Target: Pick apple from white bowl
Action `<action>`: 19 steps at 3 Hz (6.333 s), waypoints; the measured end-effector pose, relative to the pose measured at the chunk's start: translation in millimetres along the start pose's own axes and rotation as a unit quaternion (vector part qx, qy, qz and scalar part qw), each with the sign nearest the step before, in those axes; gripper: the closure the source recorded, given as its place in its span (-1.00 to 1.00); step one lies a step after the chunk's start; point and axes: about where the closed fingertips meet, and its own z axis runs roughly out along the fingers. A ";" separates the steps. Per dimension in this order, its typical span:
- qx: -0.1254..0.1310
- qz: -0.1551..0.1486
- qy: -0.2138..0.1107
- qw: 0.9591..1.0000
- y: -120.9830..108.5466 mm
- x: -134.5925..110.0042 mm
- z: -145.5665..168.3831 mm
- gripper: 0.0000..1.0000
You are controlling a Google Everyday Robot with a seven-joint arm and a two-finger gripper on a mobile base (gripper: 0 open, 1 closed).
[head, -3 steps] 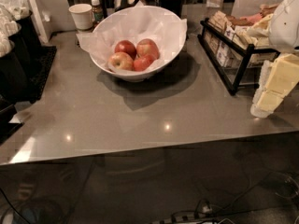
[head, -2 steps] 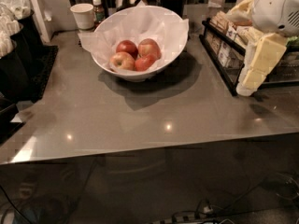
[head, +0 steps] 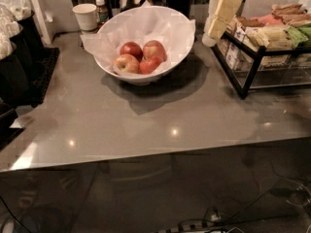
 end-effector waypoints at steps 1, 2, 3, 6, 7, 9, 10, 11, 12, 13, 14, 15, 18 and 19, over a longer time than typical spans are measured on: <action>-0.007 0.007 -0.001 1.000 -1.3 8.2 15.7 -1.00; -0.041 -0.011 0.002 0.999 -18.7 15.9 49.8 -1.00; -0.005 -0.033 -0.032 0.999 -72.8 6.9 71.9 -1.00; -0.036 -0.028 -0.053 0.998 -83.6 38.6 133.2 -1.00; -0.035 -0.007 -0.040 0.999 -92.6 60.3 153.5 -1.00; -0.014 -0.006 -0.046 0.999 -106.1 56.3 163.1 -0.61; -0.009 -0.005 -0.044 0.999 -110.8 60.5 170.2 -0.42; -0.016 -0.009 -0.044 0.999 -112.4 66.0 186.2 -0.60; -0.032 -0.013 -0.045 0.998 -109.3 70.7 203.9 -0.62; -0.041 -0.017 -0.038 0.998 -107.5 75.3 213.0 -0.62; -0.042 -0.021 -0.033 0.998 -107.9 79.0 216.9 -0.62; -0.044 -0.026 -0.032 0.998 -108.5 79.9 221.2 -0.62; -0.060 -0.040 -0.064 0.995 -107.3 66.3 253.6 -0.60; -0.060 -0.040 -0.064 0.995 -107.3 66.3 253.7 -0.60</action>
Offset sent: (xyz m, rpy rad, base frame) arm 0.0804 0.0226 -0.0230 -0.0771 0.0782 0.1619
